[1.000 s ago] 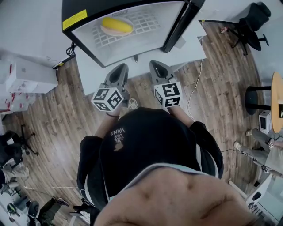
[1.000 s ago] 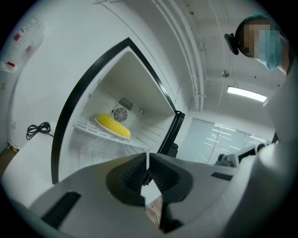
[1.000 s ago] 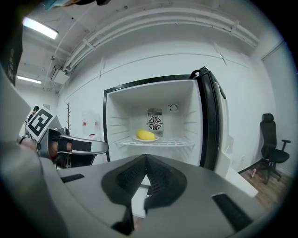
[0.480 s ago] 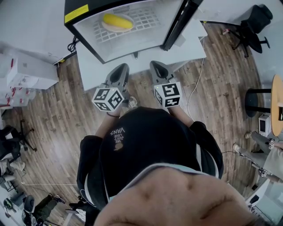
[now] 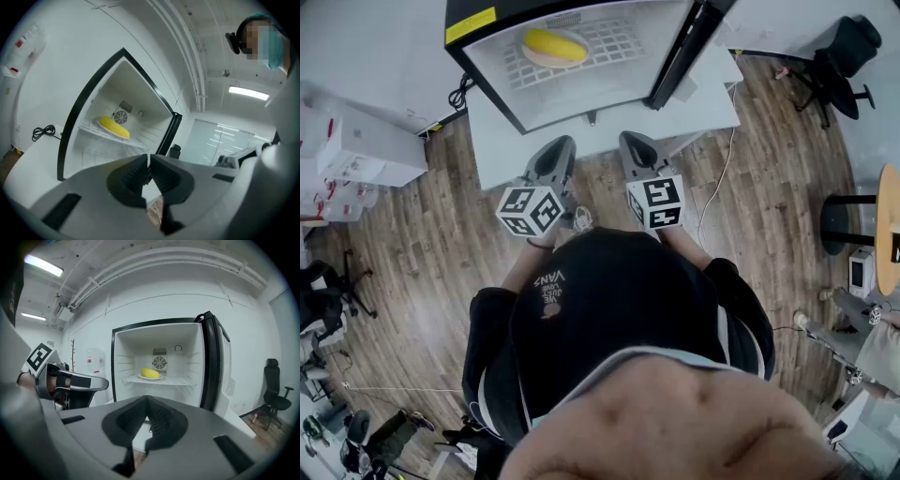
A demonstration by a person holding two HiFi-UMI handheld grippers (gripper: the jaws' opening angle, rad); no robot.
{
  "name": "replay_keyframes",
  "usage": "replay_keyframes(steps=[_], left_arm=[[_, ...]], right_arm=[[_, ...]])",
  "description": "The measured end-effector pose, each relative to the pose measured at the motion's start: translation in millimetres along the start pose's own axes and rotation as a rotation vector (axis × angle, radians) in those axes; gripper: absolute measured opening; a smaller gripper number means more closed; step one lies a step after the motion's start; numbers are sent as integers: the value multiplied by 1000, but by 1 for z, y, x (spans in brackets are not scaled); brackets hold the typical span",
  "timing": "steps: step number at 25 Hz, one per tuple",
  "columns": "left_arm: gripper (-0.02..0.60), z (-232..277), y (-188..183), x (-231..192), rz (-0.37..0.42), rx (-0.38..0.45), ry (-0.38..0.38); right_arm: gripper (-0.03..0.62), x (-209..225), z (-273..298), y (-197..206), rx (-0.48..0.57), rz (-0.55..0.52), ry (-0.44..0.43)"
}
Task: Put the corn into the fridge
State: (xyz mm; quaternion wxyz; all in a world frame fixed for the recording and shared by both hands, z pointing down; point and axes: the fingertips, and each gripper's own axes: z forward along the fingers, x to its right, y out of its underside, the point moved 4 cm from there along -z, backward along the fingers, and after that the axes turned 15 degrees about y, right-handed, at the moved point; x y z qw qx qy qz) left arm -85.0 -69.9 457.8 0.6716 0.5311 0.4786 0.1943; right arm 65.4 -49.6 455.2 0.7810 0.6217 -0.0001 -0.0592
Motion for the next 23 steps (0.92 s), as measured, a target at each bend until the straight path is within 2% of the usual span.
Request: replay_keyframes(steps=[23], left_arm=[[29,-8,0,-6,-10,0,-8]], right_arm=[[12,-9,2,-1,1,-18,4]])
